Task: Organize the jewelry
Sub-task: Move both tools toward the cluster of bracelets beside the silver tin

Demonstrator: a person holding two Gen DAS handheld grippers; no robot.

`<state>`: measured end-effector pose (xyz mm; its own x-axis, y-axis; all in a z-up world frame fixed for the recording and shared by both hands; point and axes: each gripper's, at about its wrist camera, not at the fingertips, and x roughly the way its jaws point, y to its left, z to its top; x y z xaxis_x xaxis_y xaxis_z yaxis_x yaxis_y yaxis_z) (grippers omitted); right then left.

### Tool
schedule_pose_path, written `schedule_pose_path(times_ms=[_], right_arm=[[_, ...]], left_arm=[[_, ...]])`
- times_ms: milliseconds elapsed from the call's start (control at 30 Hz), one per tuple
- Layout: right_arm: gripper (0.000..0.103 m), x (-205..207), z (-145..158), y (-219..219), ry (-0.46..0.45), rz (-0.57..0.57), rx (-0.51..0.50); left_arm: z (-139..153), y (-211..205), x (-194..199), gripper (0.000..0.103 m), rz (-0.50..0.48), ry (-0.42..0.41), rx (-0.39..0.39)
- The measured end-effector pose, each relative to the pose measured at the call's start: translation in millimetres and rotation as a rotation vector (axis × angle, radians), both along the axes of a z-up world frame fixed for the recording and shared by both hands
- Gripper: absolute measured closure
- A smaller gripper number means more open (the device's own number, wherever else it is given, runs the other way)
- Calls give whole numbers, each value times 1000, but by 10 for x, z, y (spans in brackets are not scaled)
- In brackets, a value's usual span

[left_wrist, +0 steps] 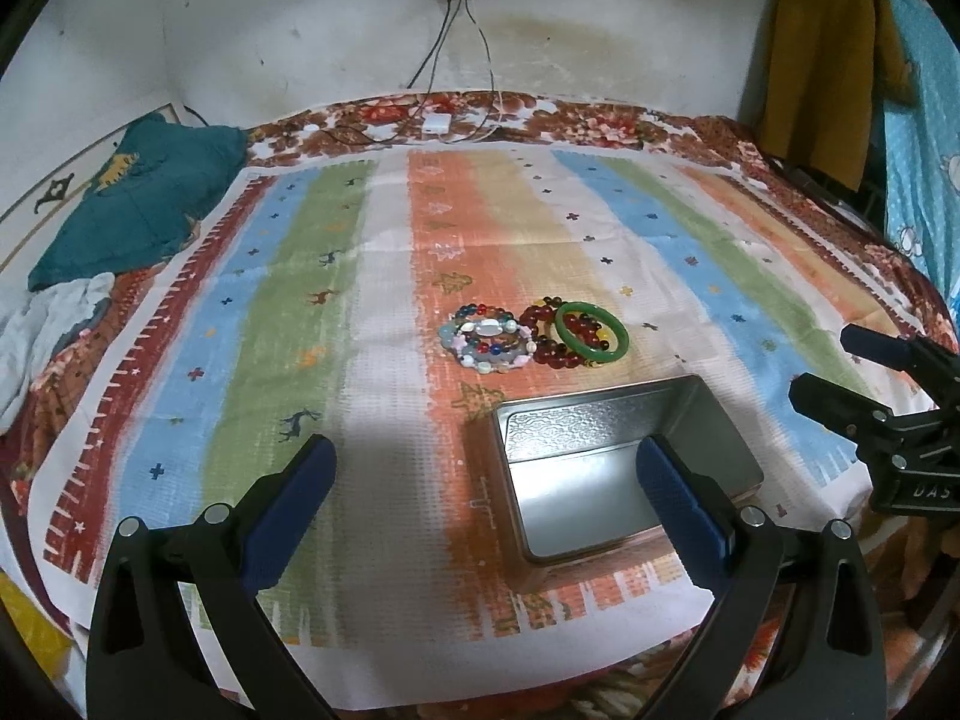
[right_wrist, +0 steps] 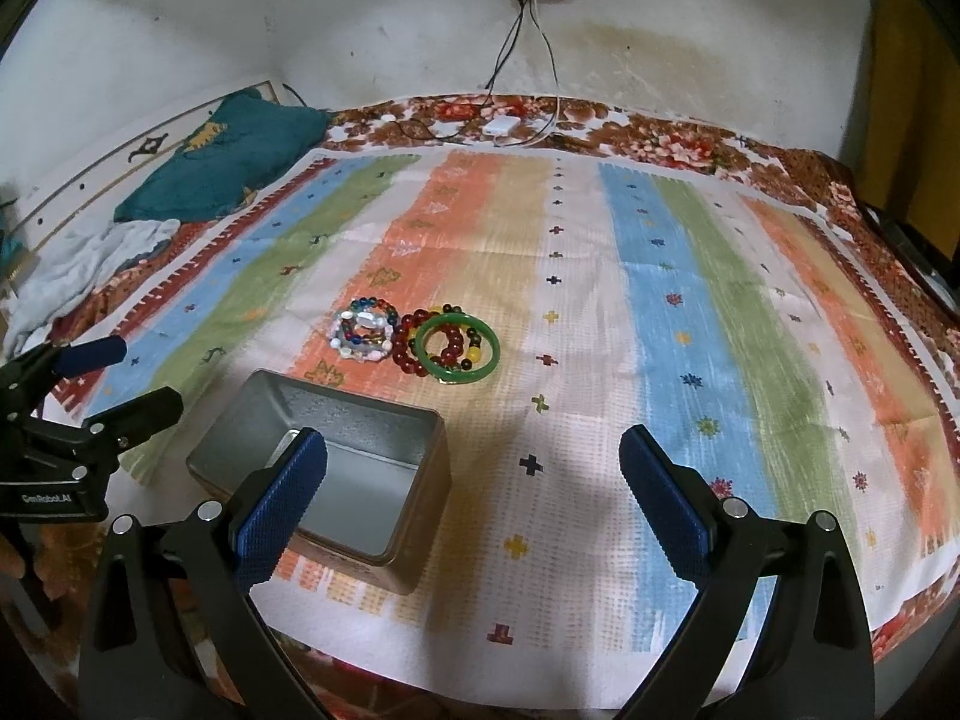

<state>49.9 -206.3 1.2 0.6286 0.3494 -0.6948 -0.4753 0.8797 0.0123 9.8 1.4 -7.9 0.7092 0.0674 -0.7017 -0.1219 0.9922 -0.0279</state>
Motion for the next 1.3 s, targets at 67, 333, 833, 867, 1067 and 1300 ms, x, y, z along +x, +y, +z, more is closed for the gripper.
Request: schedule_pose_path(times_ms=[67, 333, 833, 867, 1067, 1300], right_arm=[[4, 3, -3, -4, -1, 1, 0], [4, -4, -1, 11, -8, 6, -15], [4, 119, -30, 57, 29, 0, -13], [4, 143, -24, 62, 31, 0, -15], [4, 304, -27, 120, 49, 6, -31], [4, 448, -51, 153, 81, 11, -39]], left_arm=[[22, 8, -7, 6, 13, -12, 16], [31, 61, 1, 6, 24, -15, 14], [-28, 154, 116, 6, 25, 14, 18], [-40, 179, 139, 6, 27, 21, 16], [-154, 181, 345, 6, 34, 83, 5], [-215, 178, 489, 6, -6, 122, 24]])
